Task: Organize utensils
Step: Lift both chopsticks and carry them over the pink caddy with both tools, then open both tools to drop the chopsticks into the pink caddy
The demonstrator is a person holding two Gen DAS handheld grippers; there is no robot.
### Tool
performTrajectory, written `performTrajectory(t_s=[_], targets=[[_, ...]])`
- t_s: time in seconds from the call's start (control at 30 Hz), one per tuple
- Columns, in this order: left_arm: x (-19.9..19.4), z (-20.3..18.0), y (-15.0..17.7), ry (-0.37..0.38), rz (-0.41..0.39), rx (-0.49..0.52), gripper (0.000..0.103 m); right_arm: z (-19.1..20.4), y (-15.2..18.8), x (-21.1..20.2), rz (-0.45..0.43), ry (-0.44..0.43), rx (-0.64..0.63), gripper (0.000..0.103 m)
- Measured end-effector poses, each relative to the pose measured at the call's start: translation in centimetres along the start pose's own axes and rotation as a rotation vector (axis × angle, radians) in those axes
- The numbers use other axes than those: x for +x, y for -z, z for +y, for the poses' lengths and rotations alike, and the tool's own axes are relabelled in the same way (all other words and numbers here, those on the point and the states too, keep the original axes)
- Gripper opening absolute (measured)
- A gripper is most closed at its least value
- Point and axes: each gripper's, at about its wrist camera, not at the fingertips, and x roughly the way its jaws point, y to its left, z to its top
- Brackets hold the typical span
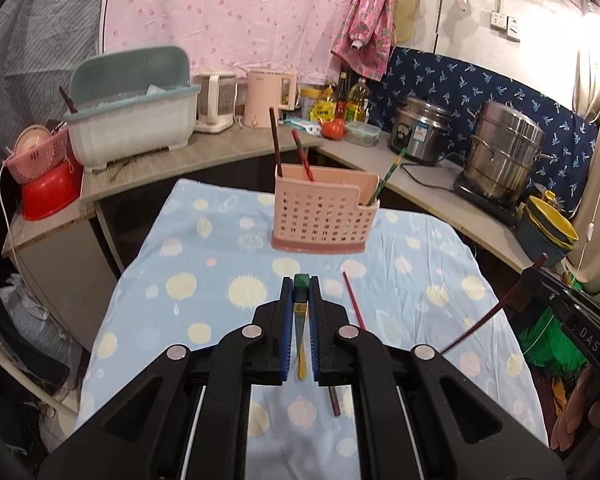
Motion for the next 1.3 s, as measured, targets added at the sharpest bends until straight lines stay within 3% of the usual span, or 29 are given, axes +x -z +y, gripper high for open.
performTrajectory(t_s=[0.27,0.47,0.7,0.93,1.1,1.3], targets=[[0.8,-1.0,-4.7,0.011,-0.049,0.027,0.007,0.4,-4.0,1.0,-0.03,-0.026,-0.025,0.007],[2.3,-2.1,-10.0,0.016,-0.102,0.048,0.007,0.5,-9.0,2.9,-0.082,-0.038,-0.039,0.007],[4.5,-3.4,-17.5,0.045,-0.182,0.051,0.007,0.4,-15.9,6.8,-0.141,-0.035,-0.037,0.007],[8.0,-4.5,-23.5,0.059,-0.249,0.051,0.007,-0.5,-20.3,12.1,-0.161,-0.002,-0.016,0.007],[11.9,-4.8,-24.4,0.066,-0.25,0.041,0.007,-0.8,-20.6,16.2,-0.131,0.009,-0.011,0.007],[17.1,-4.0,-23.1,0.063,-0.162,0.023,0.007,-1.0,-18.8,21.2,-0.042,-0.006,-0.009,0.007]])
